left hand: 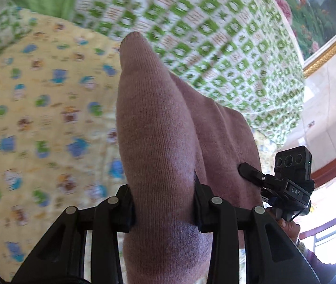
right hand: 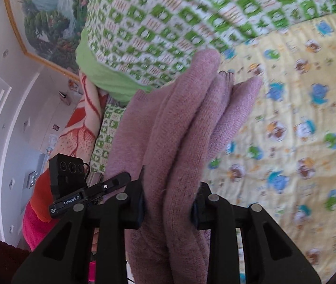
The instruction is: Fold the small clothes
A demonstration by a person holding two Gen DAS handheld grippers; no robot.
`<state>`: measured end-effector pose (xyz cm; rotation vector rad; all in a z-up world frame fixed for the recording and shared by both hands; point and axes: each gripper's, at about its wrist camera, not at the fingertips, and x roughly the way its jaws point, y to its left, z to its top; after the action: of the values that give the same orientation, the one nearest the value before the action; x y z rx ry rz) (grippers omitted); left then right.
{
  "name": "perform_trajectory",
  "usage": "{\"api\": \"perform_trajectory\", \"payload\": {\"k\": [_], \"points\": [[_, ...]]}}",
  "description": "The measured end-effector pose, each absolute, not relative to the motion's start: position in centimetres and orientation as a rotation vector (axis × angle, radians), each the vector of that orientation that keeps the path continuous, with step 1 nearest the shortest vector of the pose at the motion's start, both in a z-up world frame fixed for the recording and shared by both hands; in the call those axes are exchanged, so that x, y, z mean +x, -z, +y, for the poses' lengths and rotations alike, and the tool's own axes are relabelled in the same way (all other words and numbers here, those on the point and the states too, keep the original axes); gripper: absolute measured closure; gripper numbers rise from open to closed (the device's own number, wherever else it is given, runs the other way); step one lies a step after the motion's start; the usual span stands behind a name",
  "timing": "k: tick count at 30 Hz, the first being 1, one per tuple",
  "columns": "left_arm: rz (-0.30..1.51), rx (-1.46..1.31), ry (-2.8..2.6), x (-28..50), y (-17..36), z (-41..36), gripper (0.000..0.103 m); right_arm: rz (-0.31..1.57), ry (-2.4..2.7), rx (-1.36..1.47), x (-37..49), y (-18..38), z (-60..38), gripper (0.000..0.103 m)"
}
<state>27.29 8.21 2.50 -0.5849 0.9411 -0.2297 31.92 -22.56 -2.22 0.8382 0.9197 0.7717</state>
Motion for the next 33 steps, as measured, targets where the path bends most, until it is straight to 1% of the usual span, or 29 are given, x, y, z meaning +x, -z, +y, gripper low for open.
{"api": "perform_trajectory", "payload": {"k": [6,17,23,29,33], "points": [[0.963,-0.565,0.149,24.0,-1.1,12.2,0.066,0.990,-0.794,0.863,32.2,4.3,-18.5,0.072],[1.007,-0.523,0.112,22.4,2.1,11.9,0.066,1.069,-0.787,0.813,31.7,6.9,-15.9,0.072],[1.028,-0.499,0.124,22.0,3.3,11.2,0.066,1.124,-0.752,0.816,31.4,8.9,-16.5,0.072],[1.040,-0.531,0.116,21.6,4.5,11.7,0.066,1.167,-0.726,0.864,31.6,11.0,-17.2,0.072],[1.049,-0.538,0.110,21.5,5.2,12.0,0.065,1.176,-0.718,0.862,31.8,11.5,-17.1,0.072]]}}
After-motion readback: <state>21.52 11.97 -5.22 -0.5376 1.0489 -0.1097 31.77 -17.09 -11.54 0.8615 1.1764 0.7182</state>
